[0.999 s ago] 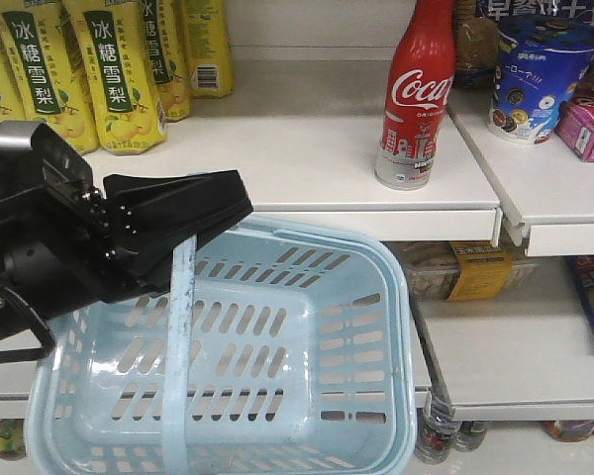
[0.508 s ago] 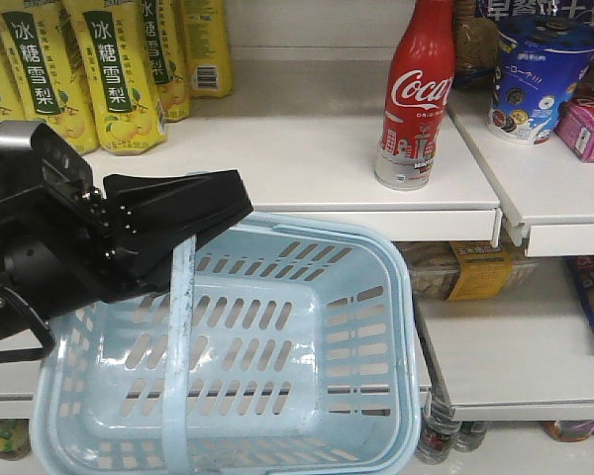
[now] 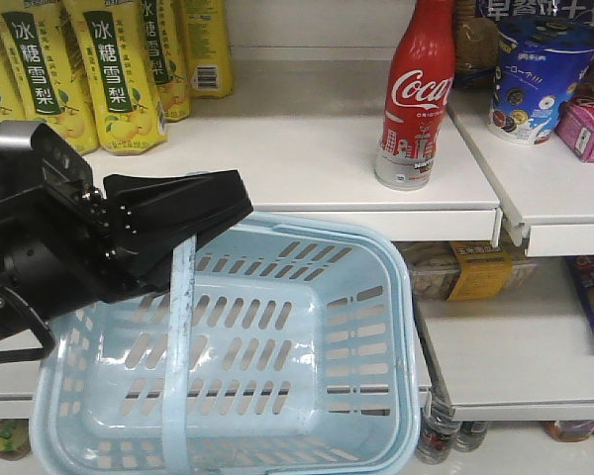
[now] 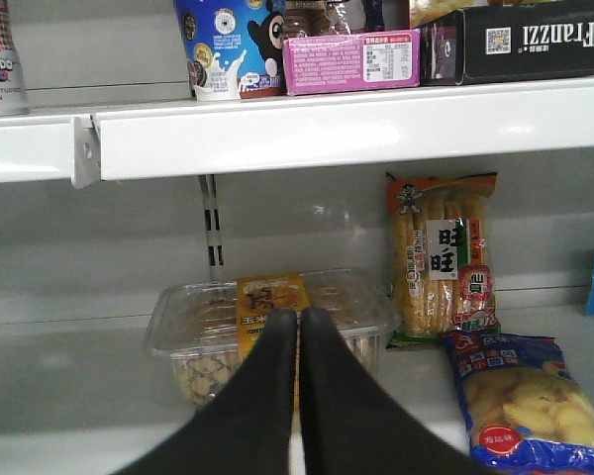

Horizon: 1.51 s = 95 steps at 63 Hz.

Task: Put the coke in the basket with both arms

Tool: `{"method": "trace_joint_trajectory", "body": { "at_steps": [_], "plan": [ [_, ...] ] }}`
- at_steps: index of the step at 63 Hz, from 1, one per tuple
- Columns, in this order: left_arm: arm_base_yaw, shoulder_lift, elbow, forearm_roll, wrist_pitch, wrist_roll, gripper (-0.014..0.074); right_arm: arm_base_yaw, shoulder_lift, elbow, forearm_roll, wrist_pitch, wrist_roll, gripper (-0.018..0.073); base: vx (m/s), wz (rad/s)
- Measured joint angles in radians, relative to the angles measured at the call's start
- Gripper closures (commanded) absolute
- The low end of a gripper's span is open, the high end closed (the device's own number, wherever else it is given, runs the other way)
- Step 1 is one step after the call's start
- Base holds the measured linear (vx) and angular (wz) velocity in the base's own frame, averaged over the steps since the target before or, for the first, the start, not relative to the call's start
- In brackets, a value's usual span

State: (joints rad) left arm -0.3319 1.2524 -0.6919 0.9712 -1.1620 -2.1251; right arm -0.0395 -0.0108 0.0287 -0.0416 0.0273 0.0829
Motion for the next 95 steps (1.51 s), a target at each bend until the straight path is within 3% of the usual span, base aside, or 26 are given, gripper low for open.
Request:
{"method": "trace_joint_trajectory", "body": {
  "at_steps": [10, 25, 32, 39, 48, 62, 73, 88, 95],
  "plan": [
    [0.000, 0.000, 0.000, 0.000, 0.000, 0.000, 0.0603, 0.000, 0.000, 0.000, 0.042, -0.066, 0.011, 0.0564, 0.00, 0.00],
    [0.000, 0.000, 0.000, 0.000, 0.000, 0.000, 0.0603, 0.000, 0.000, 0.000, 0.260, -0.301, 0.087, 0.0564, 0.00, 0.00],
    [0.000, 0.000, 0.000, 0.000, 0.000, 0.000, 0.0603, 0.000, 0.000, 0.000, 0.406, -0.445, 0.206, 0.0564, 0.00, 0.00],
    [0.000, 0.000, 0.000, 0.000, 0.000, 0.000, 0.0603, 0.000, 0.000, -0.004, 0.452, -0.519, 0.353, 0.0564, 0.00, 0.00],
    [0.000, 0.000, 0.000, 0.000, 0.000, 0.000, 0.0603, 0.000, 0.000, -0.097, 0.329, -0.474, 0.407, 0.0564, 0.00, 0.00],
    [0.000, 0.000, 0.000, 0.000, 0.000, 0.000, 0.0603, 0.000, 0.067, -0.441, -0.050, -0.044, 0.440, 0.0564, 0.00, 0.00],
    [0.000, 0.000, 0.000, 0.000, 0.000, 0.000, 0.0603, 0.000, 0.184, -0.616, -0.243, 0.039, 0.440, 0.0564, 0.00, 0.00],
    [0.000, 0.000, 0.000, 0.000, 0.000, 0.000, 0.0603, 0.010, 0.352, -0.719, -0.296, 0.052, 0.440, 0.0561, 0.00, 0.00],
    [0.000, 0.000, 0.000, 0.000, 0.000, 0.000, 0.0603, 0.095, 0.459, -0.778, -0.296, 0.093, 0.392, 0.0561, 0.00, 0.00]
  ]
}}
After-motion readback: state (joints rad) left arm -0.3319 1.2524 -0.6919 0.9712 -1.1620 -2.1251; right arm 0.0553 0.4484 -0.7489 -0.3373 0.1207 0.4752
